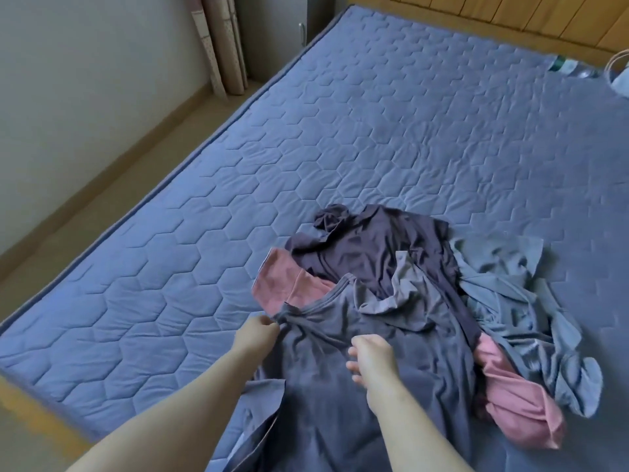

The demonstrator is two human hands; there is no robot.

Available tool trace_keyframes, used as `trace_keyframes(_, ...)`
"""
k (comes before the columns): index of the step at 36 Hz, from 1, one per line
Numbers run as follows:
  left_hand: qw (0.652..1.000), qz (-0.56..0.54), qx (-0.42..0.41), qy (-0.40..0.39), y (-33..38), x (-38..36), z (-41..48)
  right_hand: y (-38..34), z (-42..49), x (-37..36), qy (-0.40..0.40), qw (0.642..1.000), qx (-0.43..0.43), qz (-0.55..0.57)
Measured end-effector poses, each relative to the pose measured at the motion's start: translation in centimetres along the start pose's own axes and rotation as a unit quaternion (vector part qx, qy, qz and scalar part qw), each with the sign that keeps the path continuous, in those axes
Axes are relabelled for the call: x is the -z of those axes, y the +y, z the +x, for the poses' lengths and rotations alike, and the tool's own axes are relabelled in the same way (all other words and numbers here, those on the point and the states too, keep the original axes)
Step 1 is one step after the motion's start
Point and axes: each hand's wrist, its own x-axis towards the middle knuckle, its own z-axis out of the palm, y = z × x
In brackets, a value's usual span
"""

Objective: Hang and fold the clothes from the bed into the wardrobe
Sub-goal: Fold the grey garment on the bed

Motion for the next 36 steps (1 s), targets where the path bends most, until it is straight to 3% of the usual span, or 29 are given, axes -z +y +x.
trace_keyframes(6, 0.994, 0.101, -0.024, -0.025, -0.7, -2.1, 4.5, 2.2, 2.5, -0.6, 0.053, 0.998, -0.024, 0.016)
trace_keyframes(16, 0.976, 0.176, 0.069, -0.111, -1.7, -4.0, 4.5, 4.6, 1.9, 1.1, 0.074, 0.996, -0.039, 0.037)
trace_keyframes(25, 0.989, -0.017, 0.067, -0.134, 2.9, -3.2, -1.9, 4.3, -3.0, 4.7, 0.046, 0.996, -0.005, 0.076)
trace_keyframes(33, 0.975, -0.1, -0.055, -0.189, 7.7, -6.3, -13.8, 5.0, -9.3, 11.7, 0.018, 0.994, 0.055, 0.093)
trace_keyframes(36, 0.966, -0.081, -0.111, -0.221, 8.4, -9.1, -19.2, 6.5, -11.7, 15.1, 0.015, 0.992, 0.06, 0.112)
